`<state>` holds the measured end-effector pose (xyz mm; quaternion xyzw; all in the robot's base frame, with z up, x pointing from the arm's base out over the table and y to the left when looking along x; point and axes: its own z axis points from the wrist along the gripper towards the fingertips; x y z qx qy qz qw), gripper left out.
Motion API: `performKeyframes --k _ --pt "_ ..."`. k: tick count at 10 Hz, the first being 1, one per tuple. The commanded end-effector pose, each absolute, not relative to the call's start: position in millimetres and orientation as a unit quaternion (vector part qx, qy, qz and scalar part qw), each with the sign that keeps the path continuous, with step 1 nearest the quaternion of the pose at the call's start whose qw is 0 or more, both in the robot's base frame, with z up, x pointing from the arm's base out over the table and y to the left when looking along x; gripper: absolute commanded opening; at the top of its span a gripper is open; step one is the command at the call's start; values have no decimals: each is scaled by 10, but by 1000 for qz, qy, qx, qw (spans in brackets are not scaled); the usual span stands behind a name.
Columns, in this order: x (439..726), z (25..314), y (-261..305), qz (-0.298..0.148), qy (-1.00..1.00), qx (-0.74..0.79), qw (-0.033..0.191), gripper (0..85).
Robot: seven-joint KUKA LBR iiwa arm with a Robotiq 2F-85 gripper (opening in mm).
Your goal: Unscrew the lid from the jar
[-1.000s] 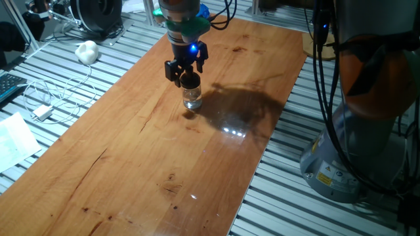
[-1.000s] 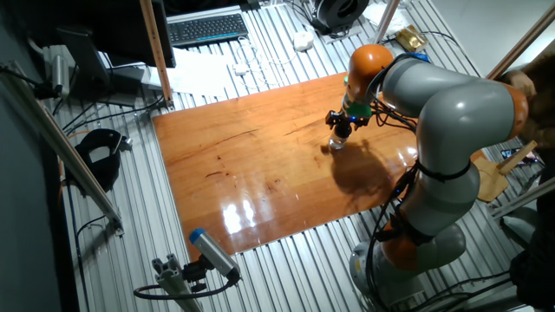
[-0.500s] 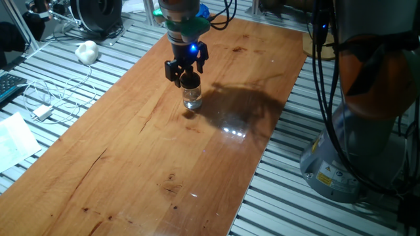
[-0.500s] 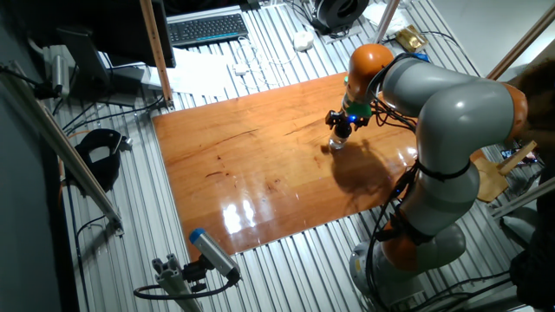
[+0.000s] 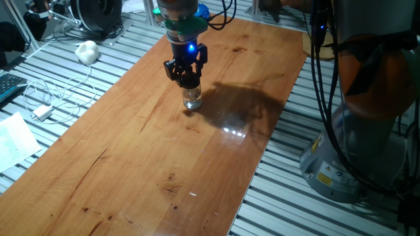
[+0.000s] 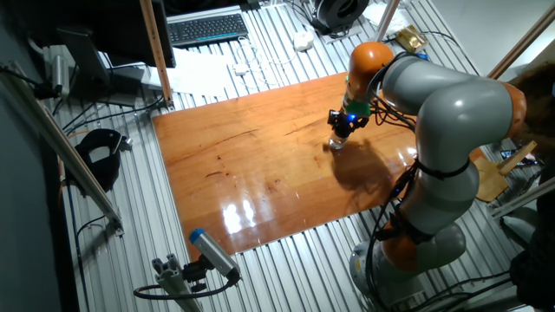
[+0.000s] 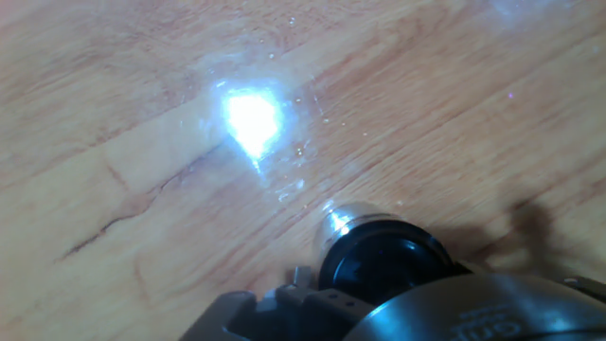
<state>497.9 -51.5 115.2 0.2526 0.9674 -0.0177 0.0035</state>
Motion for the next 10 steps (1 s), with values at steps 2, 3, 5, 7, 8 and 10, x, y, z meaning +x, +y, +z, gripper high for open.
performKeyframes --k 2,3,5,7,8,10 --pt "4979 1154 -514 -20 967 255 5 680" --pt "4979 1154 -513 -20 967 255 6 680" --pt "4979 1154 -510 -19 967 254 7 680" --pt "4978 1154 -507 -17 968 252 6 680" --pt "4978 1154 -505 -17 968 250 6 680" --pt "4978 1153 -504 -15 970 241 6 510"
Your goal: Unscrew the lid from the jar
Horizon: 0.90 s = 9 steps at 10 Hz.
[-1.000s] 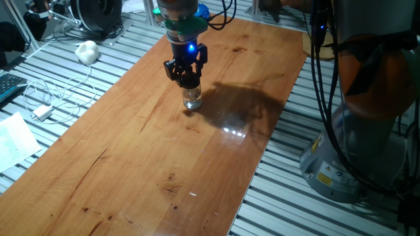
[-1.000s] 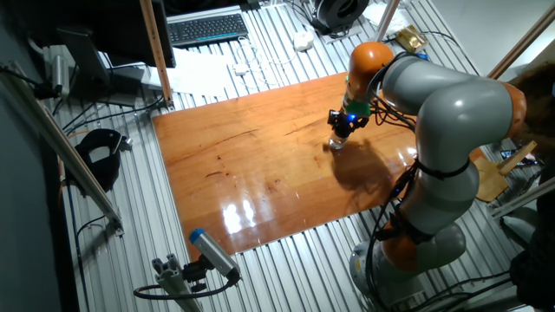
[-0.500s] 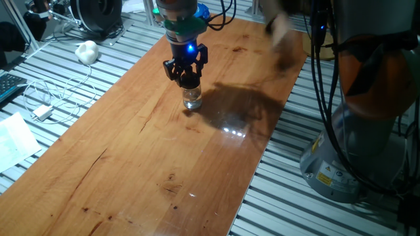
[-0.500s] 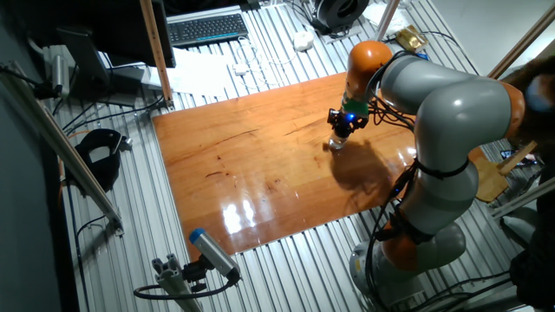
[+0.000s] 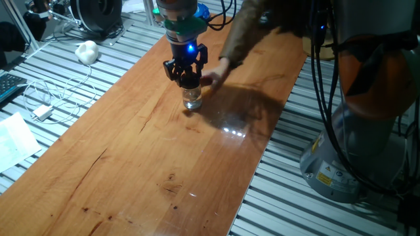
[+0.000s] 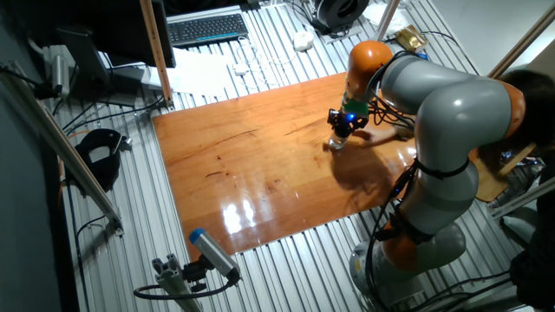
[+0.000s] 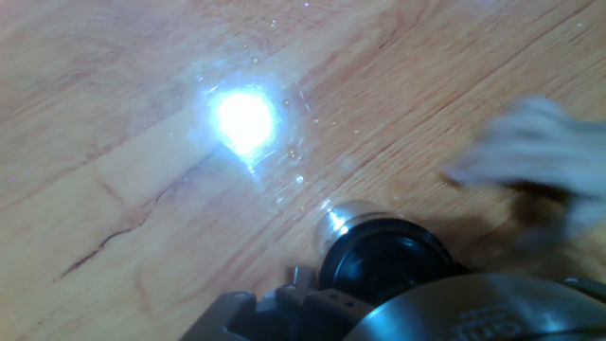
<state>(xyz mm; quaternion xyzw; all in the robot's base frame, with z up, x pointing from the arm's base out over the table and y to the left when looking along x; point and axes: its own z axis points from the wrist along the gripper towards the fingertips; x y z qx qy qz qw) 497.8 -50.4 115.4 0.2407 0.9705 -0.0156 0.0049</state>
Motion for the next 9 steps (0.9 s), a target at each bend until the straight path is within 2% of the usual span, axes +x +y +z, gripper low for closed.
performKeyframes --k 1,4,5,7,8,9 --pt "4978 1153 -504 -16 971 237 4 510" --pt "4979 1153 -504 -16 973 230 2 510" --pt "4979 1152 -505 -17 975 221 3 340" --pt "4981 1152 -505 -23 981 194 1 340" --pt "4981 1154 -506 -22 984 178 0 170" --pt "4980 1157 -505 -21 987 160 -2 170"
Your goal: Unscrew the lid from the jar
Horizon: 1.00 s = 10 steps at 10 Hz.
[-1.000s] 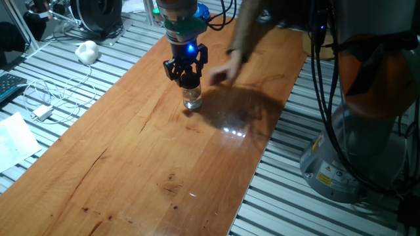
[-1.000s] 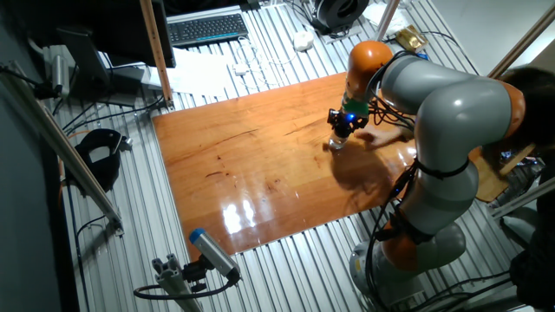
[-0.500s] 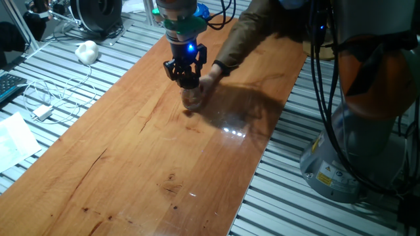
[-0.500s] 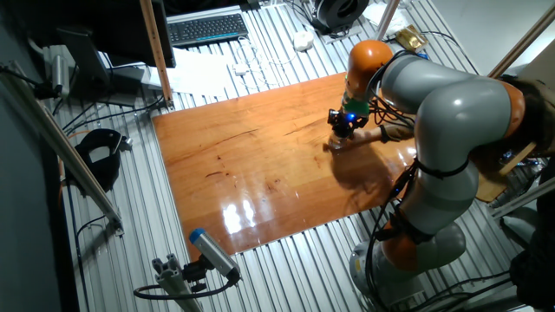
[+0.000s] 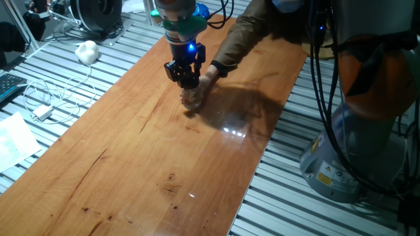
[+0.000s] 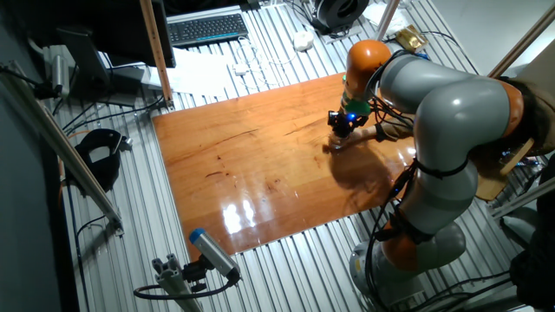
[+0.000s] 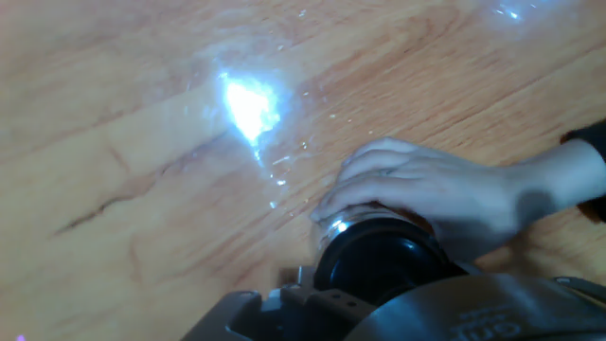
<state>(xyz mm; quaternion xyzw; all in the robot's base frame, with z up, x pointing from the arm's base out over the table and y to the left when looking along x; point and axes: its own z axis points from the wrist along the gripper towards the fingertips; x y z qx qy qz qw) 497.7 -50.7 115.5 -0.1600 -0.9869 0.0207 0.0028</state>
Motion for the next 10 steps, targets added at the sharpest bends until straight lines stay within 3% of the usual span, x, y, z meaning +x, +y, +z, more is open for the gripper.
performKeyframes --k 1,10 --pt "4979 1160 -506 19 -990 -140 3 170" --pt "4980 1157 -507 19 -1000 -4 12 170"
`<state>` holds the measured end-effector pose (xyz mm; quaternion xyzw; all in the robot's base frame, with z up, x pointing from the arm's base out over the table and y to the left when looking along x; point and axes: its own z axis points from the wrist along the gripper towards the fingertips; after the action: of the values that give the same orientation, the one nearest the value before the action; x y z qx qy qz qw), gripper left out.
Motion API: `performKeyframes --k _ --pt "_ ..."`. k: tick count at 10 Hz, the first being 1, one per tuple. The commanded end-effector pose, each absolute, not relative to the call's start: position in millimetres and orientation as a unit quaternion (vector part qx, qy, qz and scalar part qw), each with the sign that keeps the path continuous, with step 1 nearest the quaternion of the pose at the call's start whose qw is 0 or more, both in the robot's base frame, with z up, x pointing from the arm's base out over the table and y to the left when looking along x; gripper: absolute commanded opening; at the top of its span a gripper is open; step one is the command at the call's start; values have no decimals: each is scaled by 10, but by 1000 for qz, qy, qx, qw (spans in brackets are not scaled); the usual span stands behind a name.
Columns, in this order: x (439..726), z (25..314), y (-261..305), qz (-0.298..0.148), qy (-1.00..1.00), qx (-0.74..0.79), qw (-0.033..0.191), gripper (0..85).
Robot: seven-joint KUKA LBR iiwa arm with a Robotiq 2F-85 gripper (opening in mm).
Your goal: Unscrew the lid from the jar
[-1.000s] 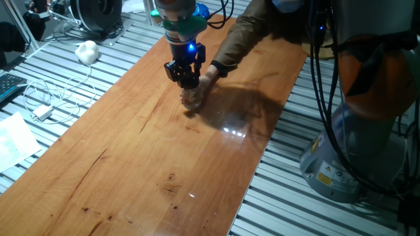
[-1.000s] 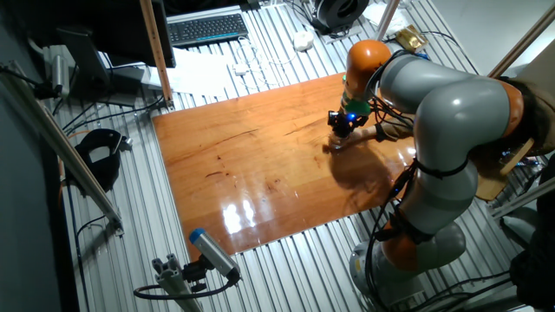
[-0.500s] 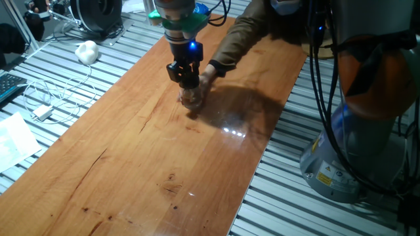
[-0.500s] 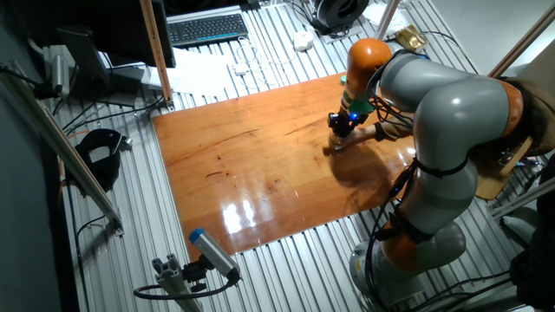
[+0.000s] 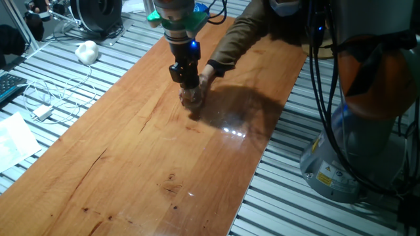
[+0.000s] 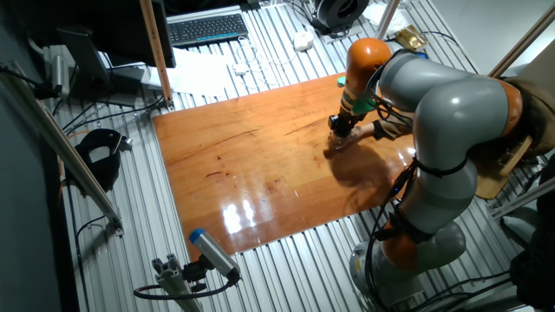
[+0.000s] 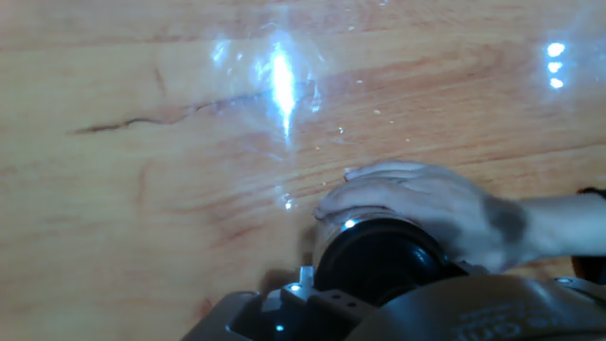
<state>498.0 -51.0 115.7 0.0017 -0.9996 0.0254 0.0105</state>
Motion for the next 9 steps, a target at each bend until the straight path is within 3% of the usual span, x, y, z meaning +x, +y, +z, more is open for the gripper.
performKeyframes --k 1,7,9 --pt "4980 1157 -507 35 -999 22 10 170" --pt "4980 1160 -506 46 -998 24 18 170" --pt "4979 1160 -506 51 -999 6 15 510"
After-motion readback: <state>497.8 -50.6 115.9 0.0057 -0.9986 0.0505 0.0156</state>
